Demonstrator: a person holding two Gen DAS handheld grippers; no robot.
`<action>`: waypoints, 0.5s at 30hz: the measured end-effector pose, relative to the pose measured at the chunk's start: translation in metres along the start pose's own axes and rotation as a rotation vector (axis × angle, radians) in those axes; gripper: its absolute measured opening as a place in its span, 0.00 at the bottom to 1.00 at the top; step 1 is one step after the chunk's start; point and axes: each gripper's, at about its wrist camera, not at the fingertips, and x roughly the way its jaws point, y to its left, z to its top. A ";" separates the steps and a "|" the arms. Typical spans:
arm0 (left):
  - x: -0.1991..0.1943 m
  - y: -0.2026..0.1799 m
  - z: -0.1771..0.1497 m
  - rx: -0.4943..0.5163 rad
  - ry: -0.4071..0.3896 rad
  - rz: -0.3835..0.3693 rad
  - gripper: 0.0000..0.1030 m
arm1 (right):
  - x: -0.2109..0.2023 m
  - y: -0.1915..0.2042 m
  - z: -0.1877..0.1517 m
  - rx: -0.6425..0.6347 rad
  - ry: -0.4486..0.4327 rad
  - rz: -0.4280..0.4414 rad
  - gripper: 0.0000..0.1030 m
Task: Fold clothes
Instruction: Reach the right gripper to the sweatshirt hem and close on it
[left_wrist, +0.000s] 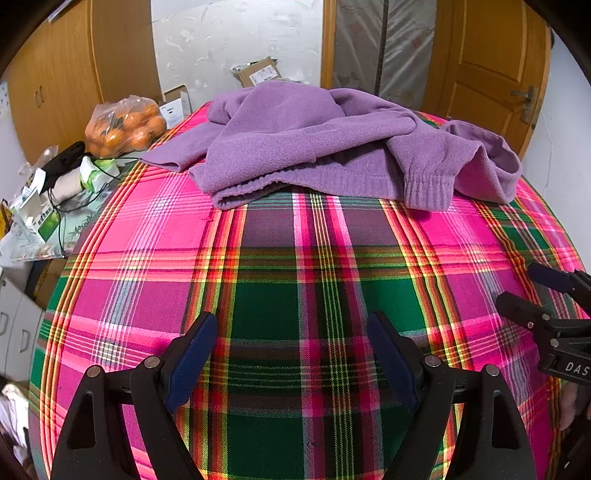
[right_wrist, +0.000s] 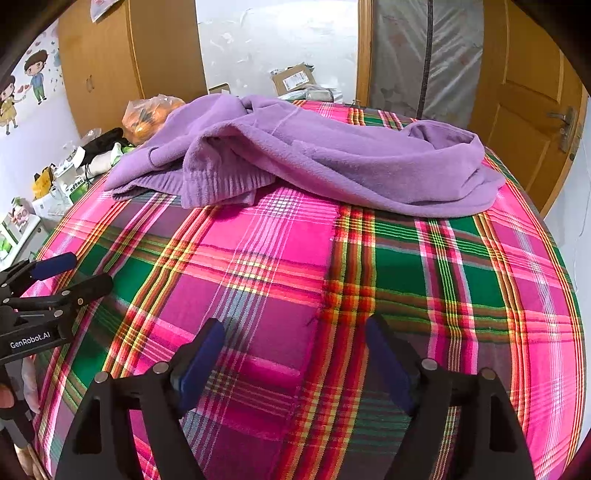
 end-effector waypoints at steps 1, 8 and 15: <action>-0.001 0.001 -0.001 -0.001 -0.002 -0.005 0.83 | 0.000 0.000 0.000 0.000 0.000 0.001 0.78; -0.007 0.024 -0.007 -0.040 -0.008 0.006 0.82 | 0.001 0.005 0.005 -0.011 -0.005 -0.015 0.70; -0.005 0.024 -0.006 -0.022 -0.002 0.021 0.82 | 0.008 0.017 0.037 0.034 -0.029 0.114 0.55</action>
